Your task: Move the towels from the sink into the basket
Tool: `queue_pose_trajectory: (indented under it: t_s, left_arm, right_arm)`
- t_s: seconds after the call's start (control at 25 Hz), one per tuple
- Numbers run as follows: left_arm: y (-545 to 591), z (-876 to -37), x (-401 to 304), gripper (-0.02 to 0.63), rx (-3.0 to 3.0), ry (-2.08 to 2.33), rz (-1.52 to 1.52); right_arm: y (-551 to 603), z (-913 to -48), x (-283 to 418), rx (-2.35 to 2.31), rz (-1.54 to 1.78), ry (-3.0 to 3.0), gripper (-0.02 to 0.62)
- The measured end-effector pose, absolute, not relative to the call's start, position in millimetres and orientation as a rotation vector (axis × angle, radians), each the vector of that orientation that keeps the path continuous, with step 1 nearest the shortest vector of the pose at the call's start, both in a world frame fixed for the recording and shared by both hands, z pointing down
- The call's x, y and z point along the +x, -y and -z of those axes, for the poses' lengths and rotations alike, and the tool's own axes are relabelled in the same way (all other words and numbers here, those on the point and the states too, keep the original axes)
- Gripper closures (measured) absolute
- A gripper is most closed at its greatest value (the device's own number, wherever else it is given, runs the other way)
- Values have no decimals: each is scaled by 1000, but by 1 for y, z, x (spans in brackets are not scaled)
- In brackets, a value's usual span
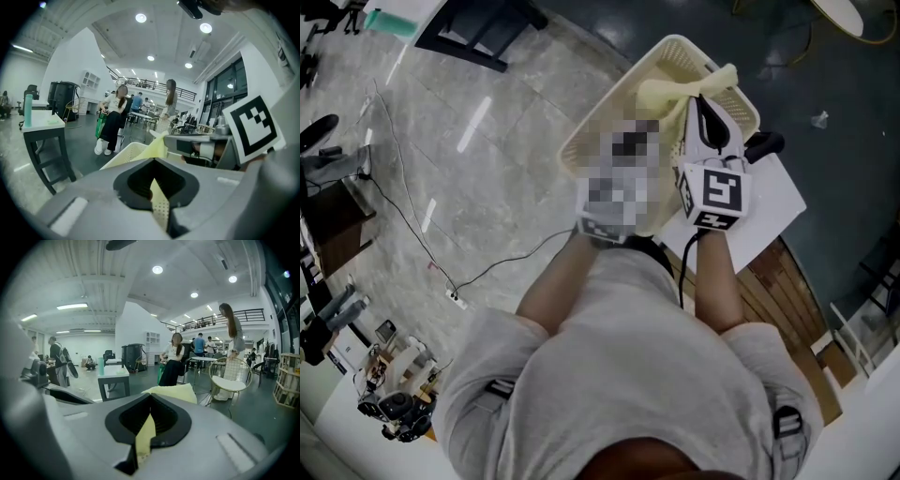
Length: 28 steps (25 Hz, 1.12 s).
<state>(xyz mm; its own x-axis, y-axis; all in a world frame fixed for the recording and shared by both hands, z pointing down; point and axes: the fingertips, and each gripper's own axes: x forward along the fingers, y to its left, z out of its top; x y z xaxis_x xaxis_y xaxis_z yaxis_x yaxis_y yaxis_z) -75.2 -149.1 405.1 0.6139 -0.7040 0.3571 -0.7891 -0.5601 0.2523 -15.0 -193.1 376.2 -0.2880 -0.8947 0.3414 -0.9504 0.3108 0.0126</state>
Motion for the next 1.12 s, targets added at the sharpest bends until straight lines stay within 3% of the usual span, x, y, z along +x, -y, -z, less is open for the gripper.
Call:
queue_pose_trajectory:
  t_s: [0.84,0.96,1.12]
  left_arm:
    - [159,-422,-94,586,2408,1213,-340]
    - [158,-420,-92,586,2409,1213,-339]
    - [154,-417,-91,586,2418,1220,-336]
  right_arm:
    - [220,-474,-29,1587,-628,2149,583]
    - [217,-472,-30,1571,-661,2168,513]
    - [212,-460,-29,1581,-648,2201,494]
